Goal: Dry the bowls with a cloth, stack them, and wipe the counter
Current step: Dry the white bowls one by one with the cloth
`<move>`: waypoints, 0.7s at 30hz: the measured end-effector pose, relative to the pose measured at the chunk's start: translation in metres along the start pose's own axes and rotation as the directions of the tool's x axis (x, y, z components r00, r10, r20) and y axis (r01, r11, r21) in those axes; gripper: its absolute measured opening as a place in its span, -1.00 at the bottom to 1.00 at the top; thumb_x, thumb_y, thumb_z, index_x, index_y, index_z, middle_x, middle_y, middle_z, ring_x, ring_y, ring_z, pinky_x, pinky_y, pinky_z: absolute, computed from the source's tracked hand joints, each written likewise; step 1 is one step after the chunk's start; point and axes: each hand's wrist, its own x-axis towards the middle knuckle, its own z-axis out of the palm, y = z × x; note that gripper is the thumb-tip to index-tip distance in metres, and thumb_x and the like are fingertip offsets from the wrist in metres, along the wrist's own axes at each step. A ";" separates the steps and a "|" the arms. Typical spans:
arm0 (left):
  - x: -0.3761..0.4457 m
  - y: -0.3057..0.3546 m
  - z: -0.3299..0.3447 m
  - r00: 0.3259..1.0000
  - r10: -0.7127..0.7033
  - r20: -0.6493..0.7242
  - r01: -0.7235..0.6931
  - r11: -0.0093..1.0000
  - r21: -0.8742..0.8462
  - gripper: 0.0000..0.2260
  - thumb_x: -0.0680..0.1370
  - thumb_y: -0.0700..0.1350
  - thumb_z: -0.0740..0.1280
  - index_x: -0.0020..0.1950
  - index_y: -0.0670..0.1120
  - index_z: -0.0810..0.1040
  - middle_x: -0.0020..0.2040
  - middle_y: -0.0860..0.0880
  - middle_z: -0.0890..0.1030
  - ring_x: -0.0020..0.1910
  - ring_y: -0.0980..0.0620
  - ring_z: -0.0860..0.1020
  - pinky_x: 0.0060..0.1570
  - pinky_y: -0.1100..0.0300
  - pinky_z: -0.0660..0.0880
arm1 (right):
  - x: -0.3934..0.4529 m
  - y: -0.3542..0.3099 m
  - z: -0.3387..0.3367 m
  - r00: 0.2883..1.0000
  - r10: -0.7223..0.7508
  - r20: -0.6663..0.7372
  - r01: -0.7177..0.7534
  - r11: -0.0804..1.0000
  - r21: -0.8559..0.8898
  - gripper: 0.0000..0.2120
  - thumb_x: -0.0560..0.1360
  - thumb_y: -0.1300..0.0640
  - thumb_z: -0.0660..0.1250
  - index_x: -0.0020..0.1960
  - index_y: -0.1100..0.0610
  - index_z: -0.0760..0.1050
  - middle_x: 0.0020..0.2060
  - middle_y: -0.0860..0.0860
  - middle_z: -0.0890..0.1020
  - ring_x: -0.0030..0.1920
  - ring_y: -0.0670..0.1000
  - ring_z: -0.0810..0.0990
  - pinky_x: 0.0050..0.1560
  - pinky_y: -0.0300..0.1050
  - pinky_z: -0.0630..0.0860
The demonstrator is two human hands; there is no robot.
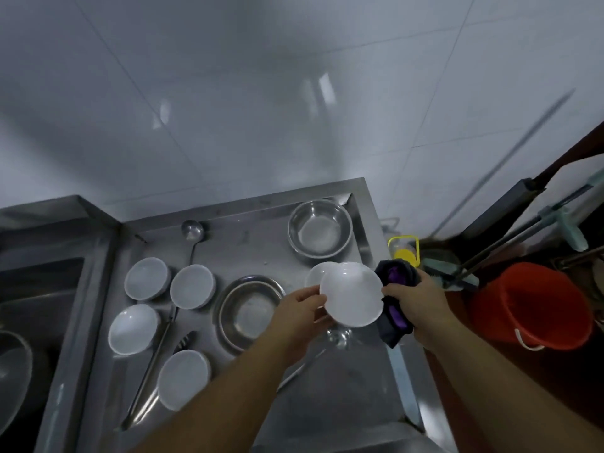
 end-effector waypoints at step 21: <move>0.107 -0.031 -0.010 0.923 0.080 -0.375 -0.014 0.984 0.176 -0.86 0.61 -0.19 0.39 0.06 0.02 0.69 0.03 0.00 0.74 0.05 -0.04 0.71 0.07 -0.02 0.71 | 0.079 0.051 0.057 0.999 -0.043 -0.018 0.038 0.978 -0.207 -0.67 0.33 0.24 0.51 -0.12 -0.11 0.46 -0.23 -0.11 0.60 -0.29 -0.19 0.60 -0.28 -0.13 0.47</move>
